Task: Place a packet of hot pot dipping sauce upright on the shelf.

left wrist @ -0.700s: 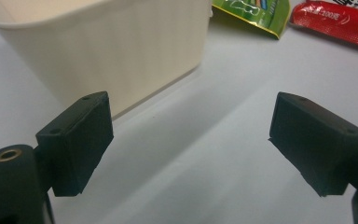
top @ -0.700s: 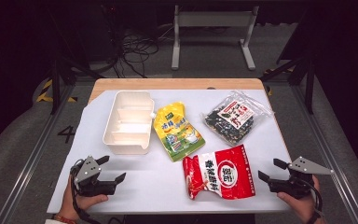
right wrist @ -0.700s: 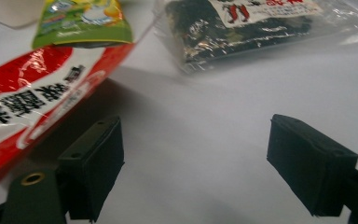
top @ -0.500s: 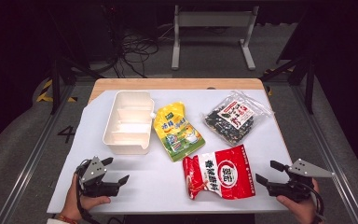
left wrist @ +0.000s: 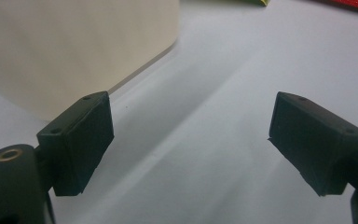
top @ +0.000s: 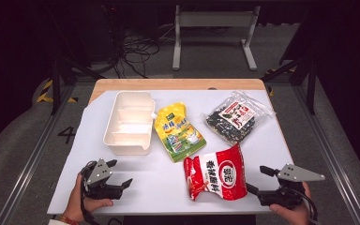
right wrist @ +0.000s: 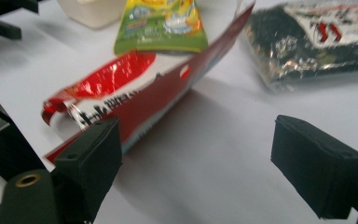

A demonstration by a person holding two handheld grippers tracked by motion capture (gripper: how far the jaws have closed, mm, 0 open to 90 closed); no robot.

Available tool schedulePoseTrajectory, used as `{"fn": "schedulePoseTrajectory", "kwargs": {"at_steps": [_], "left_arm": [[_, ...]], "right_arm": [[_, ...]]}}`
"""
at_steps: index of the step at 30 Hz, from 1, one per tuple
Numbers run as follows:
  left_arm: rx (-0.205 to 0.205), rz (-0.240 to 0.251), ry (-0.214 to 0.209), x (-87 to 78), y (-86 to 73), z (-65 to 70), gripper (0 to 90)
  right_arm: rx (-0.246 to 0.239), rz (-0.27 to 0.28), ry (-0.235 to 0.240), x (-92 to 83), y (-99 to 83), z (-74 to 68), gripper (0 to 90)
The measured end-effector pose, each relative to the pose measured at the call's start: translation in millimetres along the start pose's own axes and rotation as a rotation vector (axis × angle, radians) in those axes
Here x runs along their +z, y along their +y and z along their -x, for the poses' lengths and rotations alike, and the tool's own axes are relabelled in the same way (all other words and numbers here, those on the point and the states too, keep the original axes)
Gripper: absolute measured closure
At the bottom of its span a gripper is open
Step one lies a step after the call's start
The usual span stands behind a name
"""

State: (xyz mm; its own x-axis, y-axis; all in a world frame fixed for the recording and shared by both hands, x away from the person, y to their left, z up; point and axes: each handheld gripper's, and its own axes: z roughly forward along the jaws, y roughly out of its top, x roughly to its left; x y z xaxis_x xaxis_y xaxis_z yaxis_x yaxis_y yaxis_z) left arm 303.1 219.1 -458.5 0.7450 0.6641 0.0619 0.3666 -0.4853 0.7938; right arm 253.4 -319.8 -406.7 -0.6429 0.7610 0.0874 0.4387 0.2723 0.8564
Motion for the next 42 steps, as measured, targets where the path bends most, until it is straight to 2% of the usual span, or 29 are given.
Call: {"fn": "schedulePoseTrajectory", "kwargs": {"at_steps": [2, 7, 14, 17, 22, 25, 27, 29, 30, 31, 35, 37, 40, 42], "left_arm": [[0.003, -0.001, -0.002, 0.5, 0.3, 0.4, 13.9], [0.013, -0.008, -0.007, 2.0, 1.6, 3.0, 13.9], [0.029, -0.024, -0.021, 5.9, 3.6, 6.2, 13.8], [0.035, -0.03, -0.029, 7.8, 4.5, 6.7, 13.8], [0.04, -0.033, -0.038, 10.2, 5.8, 8.0, 13.8], [0.043, -0.034, -0.042, 10.4, 6.2, 8.4, 13.8], [0.039, -0.031, -0.046, 10.6, 6.5, 8.6, 14.0], [0.038, -0.032, -0.046, 10.8, 6.7, 8.8, 14.2], [0.039, -0.032, -0.046, 11.0, 6.9, 9.0, 14.2], [0.042, -0.032, -0.047, 11.1, 7.4, 9.2, 14.4], [0.04, -0.035, -0.06, 12.3, 9.2, 10.5, 14.9], [0.042, -0.036, -0.07, 14.1, 12.0, 11.3, 15.1], [0.049, -0.032, -0.09, 17.5, 18.1, 13.9, 15.6], [0.047, -0.022, -0.114, 20.0, 23.1, 15.9, 16.0]], "right_arm": [[0.021, 0.027, 0.012, -3.9, 0.6, -1.3, 16.9], [0.009, 0.01, 0.016, -3.7, 0.4, -6.8, 16.7], [0.013, 0.051, -0.006, -14.9, 2.2, -13.7, 15.1], [0.022, 0.025, -0.015, -11.7, -1.4, -12.0, 15.0], [0.054, -0.068, -0.016, 6.3, -12.1, -9.8, 13.9], [0.095, -0.123, 0.002, 18.3, -19.3, -6.0, 14.0], [0.127, -0.153, 0.039, 25.6, -22.8, -5.3, 16.0], [0.128, -0.17, 0.057, 30.6, -24.4, -6.2, 17.7], [0.131, -0.179, 0.077, 34.5, -25.2, -7.5, 20.4], [0.129, -0.186, 0.101, 38.2, -25.5, -8.7, 27.8], [0.112, -0.176, 0.139, 49.4, -20.7, -11.6, 58.2], [0.099, -0.16, 0.141, 51.7, -17.5, -11.4, 71.3], [0.086, -0.141, 0.159, 56.0, -11.4, -6.0, 83.9], [0.074, -0.135, 0.169, 59.1, -6.6, -3.7, 88.9]]}}
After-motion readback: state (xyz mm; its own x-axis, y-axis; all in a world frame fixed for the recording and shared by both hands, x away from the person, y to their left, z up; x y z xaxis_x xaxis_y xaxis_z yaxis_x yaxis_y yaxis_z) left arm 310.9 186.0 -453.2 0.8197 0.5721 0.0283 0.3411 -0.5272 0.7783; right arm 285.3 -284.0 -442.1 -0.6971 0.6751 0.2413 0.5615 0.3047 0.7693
